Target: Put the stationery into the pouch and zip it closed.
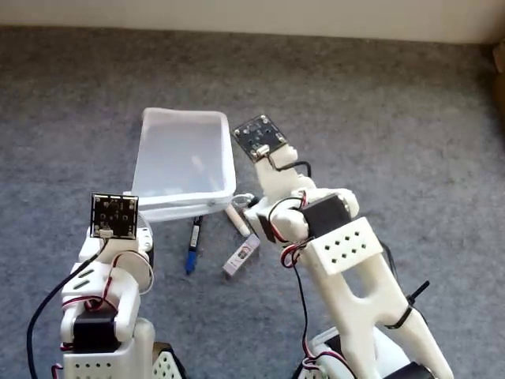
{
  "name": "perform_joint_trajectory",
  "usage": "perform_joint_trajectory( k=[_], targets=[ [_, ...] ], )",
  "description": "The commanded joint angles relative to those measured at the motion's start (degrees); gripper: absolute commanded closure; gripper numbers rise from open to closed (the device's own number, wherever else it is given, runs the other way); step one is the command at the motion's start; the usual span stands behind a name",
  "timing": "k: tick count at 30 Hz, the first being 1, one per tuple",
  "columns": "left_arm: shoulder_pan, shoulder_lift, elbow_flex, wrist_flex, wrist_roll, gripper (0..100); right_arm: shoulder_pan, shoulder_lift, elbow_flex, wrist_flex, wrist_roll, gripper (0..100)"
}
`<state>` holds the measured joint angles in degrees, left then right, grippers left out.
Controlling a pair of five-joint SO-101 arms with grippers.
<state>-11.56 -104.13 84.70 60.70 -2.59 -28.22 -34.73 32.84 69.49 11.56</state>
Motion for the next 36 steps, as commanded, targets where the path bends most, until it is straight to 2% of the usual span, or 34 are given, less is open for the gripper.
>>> perform_joint_trajectory(
  k=[1,6,8,14,19,25,31,36],
  targets=[
    [0.04,-0.22,-2.95,-1.05,0.35,98,1.71,-5.32,-0.92,0.48,-0.09,99.3],
    [0.31,-0.13,-4.35,-1.05,1.49,79,-0.57,-11.12,-3.82,3.65,-0.09,99.3],
    [0.31,-0.13,-4.09,-1.05,3.52,76,-1.36,-11.65,-5.93,5.49,-0.18,99.3],
    [0.75,-0.13,-4.0,-1.05,3.52,75,-2.51,-12.09,-8.13,7.43,-0.53,99.3],
    [5.14,-0.13,-4.0,-1.41,3.6,75,-2.51,-12.18,-8.31,7.52,-0.62,99.3],
    [5.32,-0.13,-3.65,-1.67,3.78,75,-2.51,-12.35,-9.71,10.68,-0.62,99.3],
    [5.23,-0.13,3.91,-11.87,3.78,76,-2.51,-14.29,-11.21,11.82,-0.62,99.3],
    [5.23,-0.13,4.18,-12.84,3.78,76,-4.0,-14.9,-11.47,13.14,-0.62,99.3]
  ],
)
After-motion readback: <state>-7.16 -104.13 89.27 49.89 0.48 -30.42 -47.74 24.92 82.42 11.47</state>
